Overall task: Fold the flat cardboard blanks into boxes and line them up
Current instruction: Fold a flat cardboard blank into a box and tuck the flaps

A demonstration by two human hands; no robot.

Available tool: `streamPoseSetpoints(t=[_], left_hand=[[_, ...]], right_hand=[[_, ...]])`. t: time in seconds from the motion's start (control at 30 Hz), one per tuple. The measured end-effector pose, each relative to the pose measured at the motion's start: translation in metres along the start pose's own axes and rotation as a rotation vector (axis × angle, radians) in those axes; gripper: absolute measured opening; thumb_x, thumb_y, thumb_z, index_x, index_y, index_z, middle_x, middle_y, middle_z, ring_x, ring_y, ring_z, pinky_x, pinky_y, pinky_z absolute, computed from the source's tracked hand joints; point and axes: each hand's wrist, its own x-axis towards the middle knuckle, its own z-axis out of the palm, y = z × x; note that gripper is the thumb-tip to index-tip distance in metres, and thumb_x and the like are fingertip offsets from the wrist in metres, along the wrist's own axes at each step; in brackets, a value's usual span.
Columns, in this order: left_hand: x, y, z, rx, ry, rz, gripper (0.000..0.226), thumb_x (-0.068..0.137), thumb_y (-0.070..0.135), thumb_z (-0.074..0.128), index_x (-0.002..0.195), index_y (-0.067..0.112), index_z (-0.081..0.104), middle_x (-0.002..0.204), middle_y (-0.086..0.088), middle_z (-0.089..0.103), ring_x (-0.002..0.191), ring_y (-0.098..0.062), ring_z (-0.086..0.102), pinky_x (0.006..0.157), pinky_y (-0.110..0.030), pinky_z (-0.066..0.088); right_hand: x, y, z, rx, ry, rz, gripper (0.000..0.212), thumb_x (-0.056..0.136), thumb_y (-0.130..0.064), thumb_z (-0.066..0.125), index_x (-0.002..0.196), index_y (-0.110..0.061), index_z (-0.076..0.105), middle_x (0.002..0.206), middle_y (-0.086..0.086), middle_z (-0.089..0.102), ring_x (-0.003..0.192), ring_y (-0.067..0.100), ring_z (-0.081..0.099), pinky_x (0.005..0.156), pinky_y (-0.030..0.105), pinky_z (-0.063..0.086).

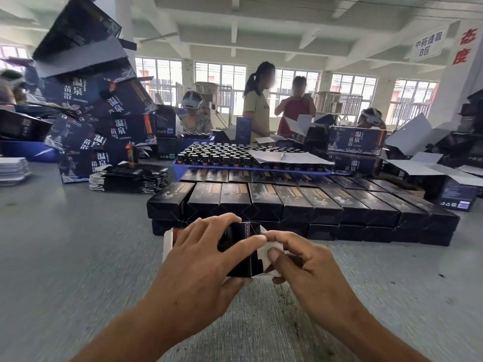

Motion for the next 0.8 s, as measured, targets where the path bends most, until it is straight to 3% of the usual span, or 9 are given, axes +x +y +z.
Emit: streamPoseSetpoints(t=[0.07,0.17,0.23,0.33,0.5,0.63,0.8], left_hand=[[-0.001,-0.001,0.001,0.002,0.004,-0.003,0.060,0.076,0.045,0.069,0.134,0.038,0.054,0.137,-0.004,0.052,0.119,-0.029,0.057,0.094,-0.047,0.050],[-0.001,-0.002,0.001,0.000,-0.006,-0.019,0.056,0.079,0.046,0.070,0.132,0.038,0.053,0.138,-0.004,0.051,0.121,-0.029,0.053,0.098,-0.049,0.048],[-0.002,-0.003,0.001,0.020,-0.011,-0.025,0.056,0.080,0.049,0.067,0.133,0.039,0.051,0.139,-0.004,0.048,0.123,-0.028,0.050,0.101,-0.047,0.044],[-0.002,-0.003,0.002,0.030,-0.022,-0.029,0.062,0.078,0.049,0.073,0.133,0.041,0.048,0.140,-0.002,0.046,0.125,-0.026,0.047,0.103,-0.046,0.041],[-0.003,-0.001,0.003,0.014,-0.013,-0.023,0.061,0.078,0.047,0.073,0.134,0.041,0.049,0.141,-0.001,0.046,0.126,-0.025,0.048,0.104,-0.046,0.040],[-0.004,0.002,0.003,-0.018,-0.003,-0.040,0.062,0.076,0.044,0.075,0.133,0.041,0.051,0.140,0.000,0.047,0.126,-0.026,0.048,0.102,-0.046,0.043],[-0.003,0.004,0.003,-0.039,0.033,-0.044,0.055,0.079,0.046,0.065,0.131,0.042,0.050,0.140,0.000,0.048,0.124,-0.026,0.050,0.099,-0.047,0.045]], right_hand=[[0.000,0.000,-0.002,0.001,-0.032,0.017,0.027,0.095,-0.040,0.065,0.118,-0.055,0.063,0.100,-0.015,0.073,0.089,0.009,0.071,0.073,0.026,0.059],[-0.001,0.002,-0.006,0.030,-0.165,0.060,0.057,0.078,-0.059,0.068,0.132,-0.057,0.051,0.108,-0.020,0.072,0.097,0.003,0.070,0.079,0.022,0.058],[0.000,0.001,-0.007,0.036,-0.220,0.074,0.065,0.076,-0.046,0.073,0.134,-0.059,0.048,0.110,-0.019,0.071,0.101,0.004,0.070,0.079,0.021,0.058],[0.001,0.001,-0.004,0.009,-0.155,0.051,0.060,0.086,-0.022,0.075,0.126,-0.061,0.053,0.103,-0.022,0.072,0.096,0.001,0.070,0.076,0.016,0.057],[-0.001,0.001,0.002,-0.010,-0.025,0.016,0.039,0.084,-0.041,0.070,0.119,-0.055,0.060,0.101,-0.021,0.073,0.092,0.000,0.071,0.072,0.017,0.056],[-0.001,0.003,0.007,0.017,0.051,0.032,0.047,0.085,-0.029,0.077,0.120,-0.048,0.053,0.107,-0.025,0.071,0.091,0.002,0.072,0.074,0.021,0.059],[-0.001,0.001,0.005,0.006,0.062,0.046,0.029,0.084,-0.030,0.077,0.099,-0.045,0.057,0.103,-0.019,0.073,0.088,0.004,0.072,0.071,0.022,0.058]])
